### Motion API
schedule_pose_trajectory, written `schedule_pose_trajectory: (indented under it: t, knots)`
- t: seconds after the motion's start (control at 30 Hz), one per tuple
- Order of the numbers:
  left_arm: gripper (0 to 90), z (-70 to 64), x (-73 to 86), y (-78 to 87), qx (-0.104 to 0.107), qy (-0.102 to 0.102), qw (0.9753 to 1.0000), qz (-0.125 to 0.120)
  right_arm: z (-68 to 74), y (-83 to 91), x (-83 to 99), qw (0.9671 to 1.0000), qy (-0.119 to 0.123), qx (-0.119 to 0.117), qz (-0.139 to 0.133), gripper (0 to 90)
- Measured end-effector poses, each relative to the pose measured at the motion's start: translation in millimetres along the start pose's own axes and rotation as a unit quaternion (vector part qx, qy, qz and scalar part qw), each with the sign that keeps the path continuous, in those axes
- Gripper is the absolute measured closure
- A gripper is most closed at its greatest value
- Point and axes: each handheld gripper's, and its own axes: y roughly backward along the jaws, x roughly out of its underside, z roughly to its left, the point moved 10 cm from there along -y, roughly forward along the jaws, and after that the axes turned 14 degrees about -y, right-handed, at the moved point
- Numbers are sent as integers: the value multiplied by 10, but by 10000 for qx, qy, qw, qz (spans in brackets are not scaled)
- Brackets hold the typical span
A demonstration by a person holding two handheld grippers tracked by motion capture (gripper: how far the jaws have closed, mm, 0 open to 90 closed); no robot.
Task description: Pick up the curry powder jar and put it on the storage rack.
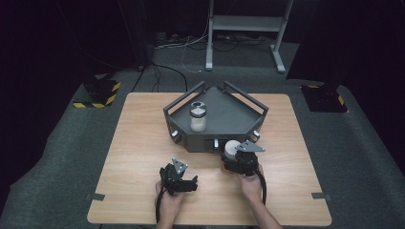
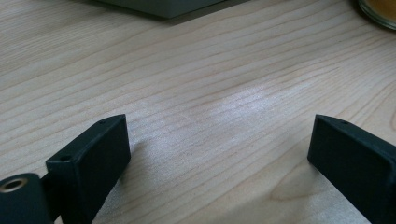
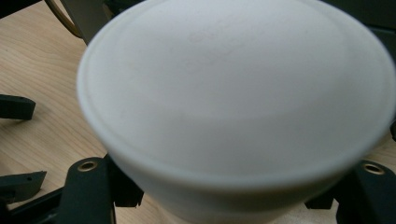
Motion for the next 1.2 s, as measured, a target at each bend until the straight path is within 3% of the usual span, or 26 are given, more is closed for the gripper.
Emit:
schedule_pose_trajectory:
  t: [1.0,1.2]
  knots:
    - [60,0,0,1,3,-4,10000,-3,11,13,25,9998,161,13,-135,339]
    - [61,0,0,1,3,-3,10000,-3,-19,32,14,9998,102,-41,-162,343]
